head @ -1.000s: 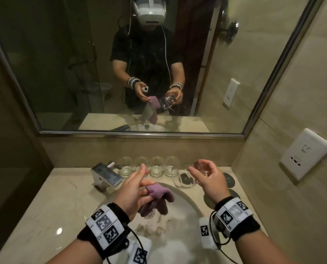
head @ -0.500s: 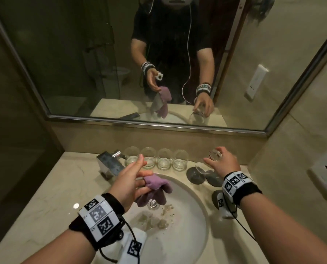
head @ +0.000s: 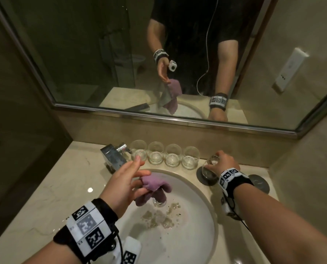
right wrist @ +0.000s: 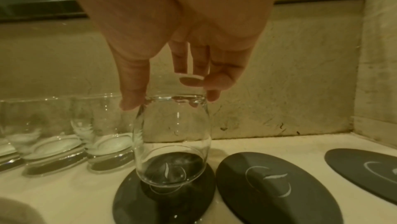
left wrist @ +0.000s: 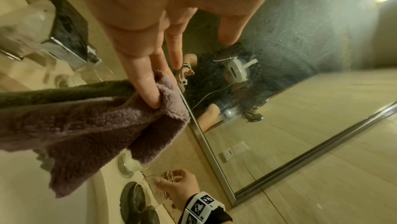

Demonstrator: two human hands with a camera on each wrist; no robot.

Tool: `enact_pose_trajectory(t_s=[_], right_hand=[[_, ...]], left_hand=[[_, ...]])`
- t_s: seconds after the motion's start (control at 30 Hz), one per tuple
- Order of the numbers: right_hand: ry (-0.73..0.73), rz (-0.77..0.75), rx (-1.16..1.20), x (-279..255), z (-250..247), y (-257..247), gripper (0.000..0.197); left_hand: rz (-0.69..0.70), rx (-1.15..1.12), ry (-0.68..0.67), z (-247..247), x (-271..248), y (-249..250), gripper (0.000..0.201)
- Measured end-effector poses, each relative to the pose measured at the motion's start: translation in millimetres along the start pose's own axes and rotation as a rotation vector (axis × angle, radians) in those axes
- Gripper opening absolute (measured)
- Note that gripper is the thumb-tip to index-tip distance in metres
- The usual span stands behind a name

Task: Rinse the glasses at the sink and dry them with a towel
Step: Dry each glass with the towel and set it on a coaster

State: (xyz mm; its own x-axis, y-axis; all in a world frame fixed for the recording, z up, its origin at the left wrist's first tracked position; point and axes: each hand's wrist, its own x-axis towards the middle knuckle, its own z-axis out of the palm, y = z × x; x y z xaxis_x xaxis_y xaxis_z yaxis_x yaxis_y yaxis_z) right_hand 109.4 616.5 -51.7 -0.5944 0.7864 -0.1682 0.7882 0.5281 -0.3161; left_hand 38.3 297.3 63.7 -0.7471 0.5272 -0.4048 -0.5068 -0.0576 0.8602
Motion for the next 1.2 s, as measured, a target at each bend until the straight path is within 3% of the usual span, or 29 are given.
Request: enact_pose_trajectory(t_s=[0.27, 0.43, 0.53, 0.6, 0.63, 0.7, 0.8, 0.9, 1.03, 1.2], right_hand=[[-0.041, -0.042, -0.069, 11.3, 18.9, -5.5, 0.06], [-0.098, -0.04, -0.149, 6.2, 18.7, -10.3, 0.072], [0.045, -0.06, -0.188, -2.1, 7.9, -21.4, 0.065], [0.145, -0.164, -0.009, -14.9, -1.0, -35.7, 0.043], [0.127, -0.237, 0.132, -25.1, -5.2, -43.5, 0.03], [-0.014, -0.376, 0.361, -52.4, -11.0, -59.9, 0.012], [-0.163, -0.483, 0.496, -82.6, -0.9, -72.7, 0.009], [-0.125, -0.446, 0.279, -77.5, 21.2, -70.5, 0.027], [-0.094, -0.257, 0.167, -43.8, 34.2, -71.0, 0.049], [-0.168, -0.186, -0.003, -16.2, 47.3, -79.3, 0.042]], left_hand=[[-0.017, 0.005, 0.057, -8.6, 1.4, -9.7, 0.057], [-0.014, -0.003, 0.066, -10.2, 2.6, -9.3, 0.056], [-0.006, -0.011, 0.068, -10.1, 2.9, -8.8, 0.054], [0.003, -0.015, 0.068, -9.6, 3.0, -8.2, 0.053], [0.008, -0.017, 0.069, -9.0, 2.8, -8.1, 0.052], [0.013, -0.018, 0.073, -7.8, 2.6, -7.4, 0.051], [0.015, -0.023, 0.073, -4.6, 2.0, -6.9, 0.051], [0.013, -0.036, 0.058, -0.5, -1.9, -6.1, 0.048], [0.005, -0.013, 0.055, -2.2, -6.8, -9.4, 0.051], [-0.015, 0.019, 0.085, -10.7, -12.2, -15.6, 0.057]])
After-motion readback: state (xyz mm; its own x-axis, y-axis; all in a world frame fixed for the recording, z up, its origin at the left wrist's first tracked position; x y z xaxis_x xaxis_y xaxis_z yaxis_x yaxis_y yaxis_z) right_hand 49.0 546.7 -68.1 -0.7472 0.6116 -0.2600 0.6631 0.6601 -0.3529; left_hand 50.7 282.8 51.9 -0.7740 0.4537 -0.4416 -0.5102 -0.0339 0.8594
